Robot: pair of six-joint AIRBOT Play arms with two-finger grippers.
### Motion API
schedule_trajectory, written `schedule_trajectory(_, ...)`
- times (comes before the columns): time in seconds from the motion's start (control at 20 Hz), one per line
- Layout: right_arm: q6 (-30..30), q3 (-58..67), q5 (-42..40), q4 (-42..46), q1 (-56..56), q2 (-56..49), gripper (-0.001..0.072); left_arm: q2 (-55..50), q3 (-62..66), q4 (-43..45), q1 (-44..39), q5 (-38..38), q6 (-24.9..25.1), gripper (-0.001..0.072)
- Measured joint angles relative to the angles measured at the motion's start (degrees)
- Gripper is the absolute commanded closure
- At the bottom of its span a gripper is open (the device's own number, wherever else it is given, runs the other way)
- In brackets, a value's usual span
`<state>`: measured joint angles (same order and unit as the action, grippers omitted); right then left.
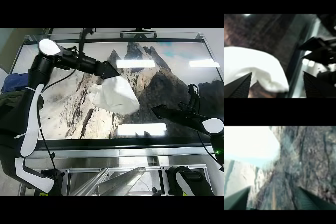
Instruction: Fold the shirts.
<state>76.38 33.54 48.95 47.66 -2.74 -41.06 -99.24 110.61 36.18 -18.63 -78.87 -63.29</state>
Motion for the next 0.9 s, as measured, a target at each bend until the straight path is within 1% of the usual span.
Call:
schedule_trajectory(0.15, -1.1, 0.4, -0.4, 0.1, 0.0, -0.5, 0.0001, -0.7, 0.0, 9.0, 0.3, -0.6, -1.2, -0.0005)
schedule_trajectory(0.25, -2.0, 1.0, -0.6, 0.0, 0.0, -2.2, 0.0002, -0.9, -1.1, 14.1, 2.6, -1.2, -2.2, -0.0002)
schedule_trajectory(0.35, -3.0, 2.2, -0.5, -1.0, 0.0, -5.2, 0.0002, -1.0, -3.9, 16.8, 5.8, -1.3, -2.6, -0.0003)
schedule_trajectory(0.45, -6.8, 3.4, 0.3, -5.8, 0.3, -9.6, 0.0007, -1.1, -8.6, 18.6, 9.5, -0.2, -2.8, -0.0002)
schedule_trajectory(0.55, -12.4, 4.3, 0.5, -12.6, 1.8, -14.4, 0.0007, -1.1, -14.3, 19.3, 12.6, 2.4, -2.9, -0.0001)
schedule_trajectory(0.65, -17.3, 5.6, -0.1, -18.7, 5.0, -19.8, 0.0008, -1.3, -20.2, 18.1, 14.9, 5.9, -1.3, -0.0001)
schedule_trajectory(0.9, -23.5, 12.5, -2.2, -29.6, 16.8, -34.2, 0.0009, -5.3, -27.5, 10.3, 16.3, 11.4, 4.3, -0.0001)
